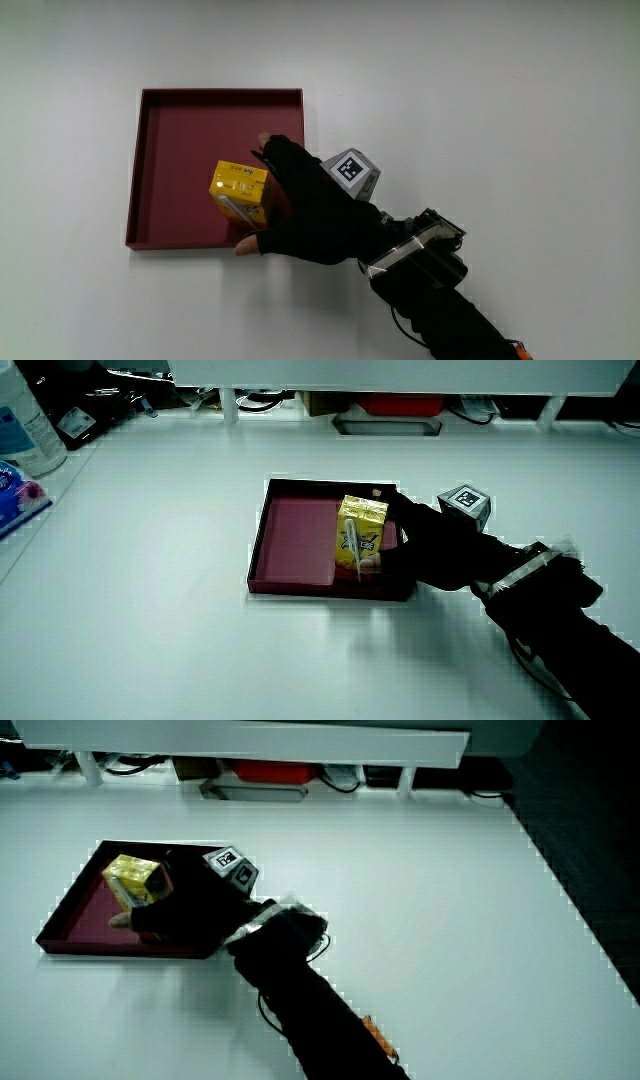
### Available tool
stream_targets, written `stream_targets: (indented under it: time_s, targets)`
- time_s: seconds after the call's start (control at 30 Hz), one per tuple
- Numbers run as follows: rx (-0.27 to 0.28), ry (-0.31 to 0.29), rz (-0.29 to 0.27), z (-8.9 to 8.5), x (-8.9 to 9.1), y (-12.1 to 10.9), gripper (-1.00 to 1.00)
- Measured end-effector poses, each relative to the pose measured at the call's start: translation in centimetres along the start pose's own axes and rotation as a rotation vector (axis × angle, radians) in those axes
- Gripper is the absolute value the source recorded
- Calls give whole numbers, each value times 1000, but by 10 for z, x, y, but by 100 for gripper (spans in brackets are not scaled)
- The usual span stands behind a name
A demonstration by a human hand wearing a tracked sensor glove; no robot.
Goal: Pick ice redtea
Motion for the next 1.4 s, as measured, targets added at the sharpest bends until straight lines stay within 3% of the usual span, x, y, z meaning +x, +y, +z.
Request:
stream_targets:
  time_s: [0.17, 0.33, 0.4, 0.57, 0.97, 1.1, 1.23, 1.33, 1.4]
  targets:
    - [21, 15, 9, 0, 3, -1, 16]
    - [85, 47, 45, 2, 4, -4, 29]
    - [117, 58, 36, 3, 2, -6, 34]
    - [183, 67, 94, 4, 3, -7, 47]
    - [190, 131, 97, 2, 6, -7, 79]
    - [206, 104, 101, 2, 6, -8, 89]
    - [227, 122, 136, 0, 9, -9, 100]
    - [218, 138, 110, 1, 9, -11, 100]
    - [225, 148, 146, 3, 5, -13, 100]
